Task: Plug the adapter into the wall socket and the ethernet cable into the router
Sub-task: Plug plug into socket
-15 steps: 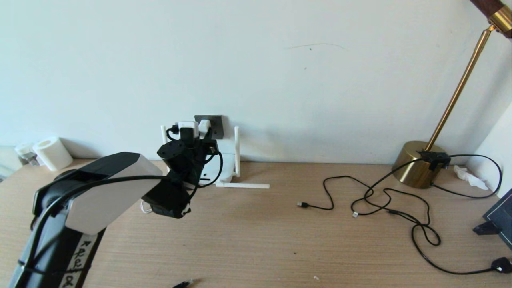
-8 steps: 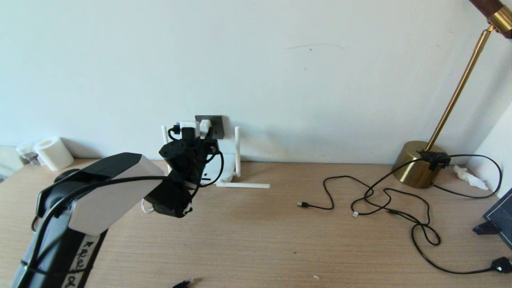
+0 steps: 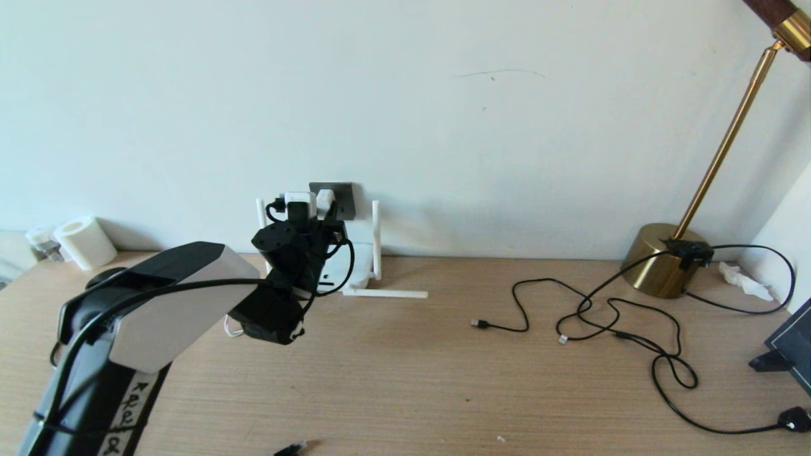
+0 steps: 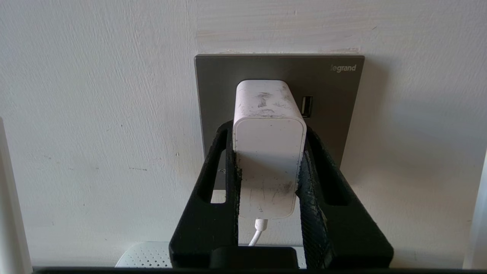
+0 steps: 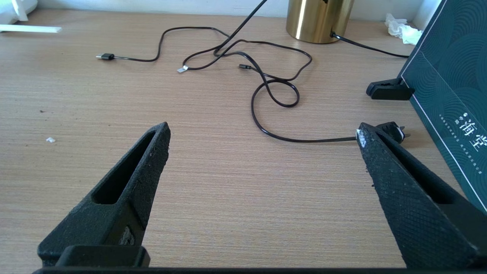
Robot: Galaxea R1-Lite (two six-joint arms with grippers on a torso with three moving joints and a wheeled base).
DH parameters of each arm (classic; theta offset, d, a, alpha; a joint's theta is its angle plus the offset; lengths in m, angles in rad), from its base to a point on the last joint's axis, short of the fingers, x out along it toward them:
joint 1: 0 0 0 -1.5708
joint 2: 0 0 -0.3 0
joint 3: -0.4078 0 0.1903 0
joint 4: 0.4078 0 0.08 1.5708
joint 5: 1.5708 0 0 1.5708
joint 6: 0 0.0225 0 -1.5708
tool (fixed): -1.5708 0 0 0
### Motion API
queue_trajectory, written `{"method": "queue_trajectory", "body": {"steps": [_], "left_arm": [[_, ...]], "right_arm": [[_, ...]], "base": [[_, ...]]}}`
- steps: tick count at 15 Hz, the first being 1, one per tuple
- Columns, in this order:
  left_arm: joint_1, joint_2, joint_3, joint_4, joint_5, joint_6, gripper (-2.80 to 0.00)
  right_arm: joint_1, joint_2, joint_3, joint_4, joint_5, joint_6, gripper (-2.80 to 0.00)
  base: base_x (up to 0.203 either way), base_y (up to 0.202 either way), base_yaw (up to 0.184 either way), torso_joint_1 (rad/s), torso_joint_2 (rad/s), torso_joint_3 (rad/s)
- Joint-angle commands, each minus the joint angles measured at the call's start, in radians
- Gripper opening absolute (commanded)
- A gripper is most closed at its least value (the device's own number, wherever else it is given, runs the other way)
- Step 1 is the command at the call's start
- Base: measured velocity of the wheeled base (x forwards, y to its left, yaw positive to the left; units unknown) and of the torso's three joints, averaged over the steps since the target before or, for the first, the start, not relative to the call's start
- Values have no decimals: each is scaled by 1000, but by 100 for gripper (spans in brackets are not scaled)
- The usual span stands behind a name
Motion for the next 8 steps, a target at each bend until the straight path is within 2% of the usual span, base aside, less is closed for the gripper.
{"method": "queue_trajectory", "body": {"steps": [1,8], "left_arm": [[0,2,2,-11,1,0,0],[1,-19,8,-18,4,-1,0]], "right_arm": [[0,1,-1,0,0,0,0],[0,1,0,0,0,0,0]], "base": [[0,0,0,0,0,0],[0,0,0,5,3,-2]]}}
